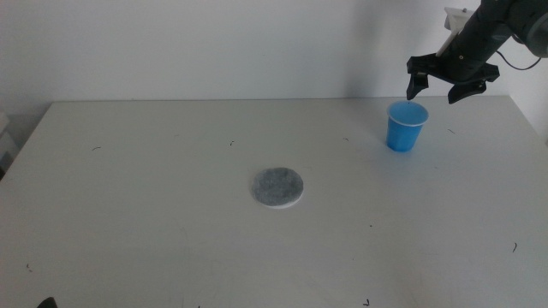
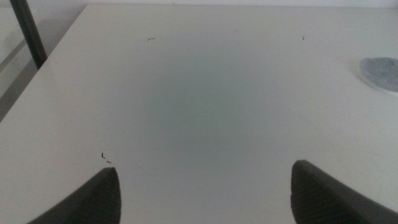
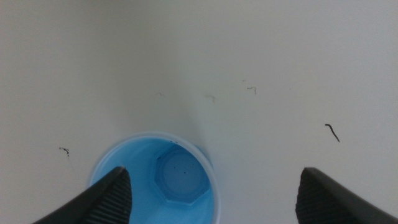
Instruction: Place an empty cup on a cup mat.
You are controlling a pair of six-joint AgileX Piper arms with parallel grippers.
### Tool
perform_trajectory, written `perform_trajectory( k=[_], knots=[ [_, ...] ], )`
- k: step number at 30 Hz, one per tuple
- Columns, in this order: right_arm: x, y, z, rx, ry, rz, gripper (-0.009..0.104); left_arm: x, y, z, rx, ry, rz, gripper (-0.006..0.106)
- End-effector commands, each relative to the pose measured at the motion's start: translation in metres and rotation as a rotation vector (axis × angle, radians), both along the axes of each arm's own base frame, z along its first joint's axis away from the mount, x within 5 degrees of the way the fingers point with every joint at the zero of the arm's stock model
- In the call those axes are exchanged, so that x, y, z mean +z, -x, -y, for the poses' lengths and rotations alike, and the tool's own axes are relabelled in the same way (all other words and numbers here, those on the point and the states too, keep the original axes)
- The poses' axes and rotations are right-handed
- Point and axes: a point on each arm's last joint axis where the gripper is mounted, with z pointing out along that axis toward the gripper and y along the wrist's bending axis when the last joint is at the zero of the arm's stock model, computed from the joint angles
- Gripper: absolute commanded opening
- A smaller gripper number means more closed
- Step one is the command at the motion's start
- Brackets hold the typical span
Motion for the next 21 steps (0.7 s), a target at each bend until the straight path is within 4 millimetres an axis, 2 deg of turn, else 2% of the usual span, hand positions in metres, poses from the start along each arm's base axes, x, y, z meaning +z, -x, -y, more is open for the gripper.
perform_trajectory(
  k=[1, 11, 14, 20, 21],
  knots=[
    [0.041, 0.004, 0.002, -0.006, 0.004, 0.126, 0.065, 0.008, -0.001, 0.0, 0.0, 0.015, 0.076, 0.105],
    [0.008, -0.005, 0.001, -0.006, -0.001, 0.062, 0.048, 0.008, -0.001, 0.0, 0.0, 0.015, 0.076, 0.105],
    [0.008, -0.005, 0.001, -0.007, -0.001, 0.061, 0.036, 0.008, -0.001, 0.0, 0.0, 0.015, 0.076, 0.105],
    [0.006, -0.006, 0.001, -0.016, -0.006, 0.066, 0.001, 0.008, -0.001, 0.0, 0.0, 0.015, 0.076, 0.105],
    [0.006, -0.006, 0.001, -0.013, -0.005, 0.066, -0.001, 0.008, -0.001, 0.0, 0.0, 0.015, 0.076, 0.105]
  ],
)
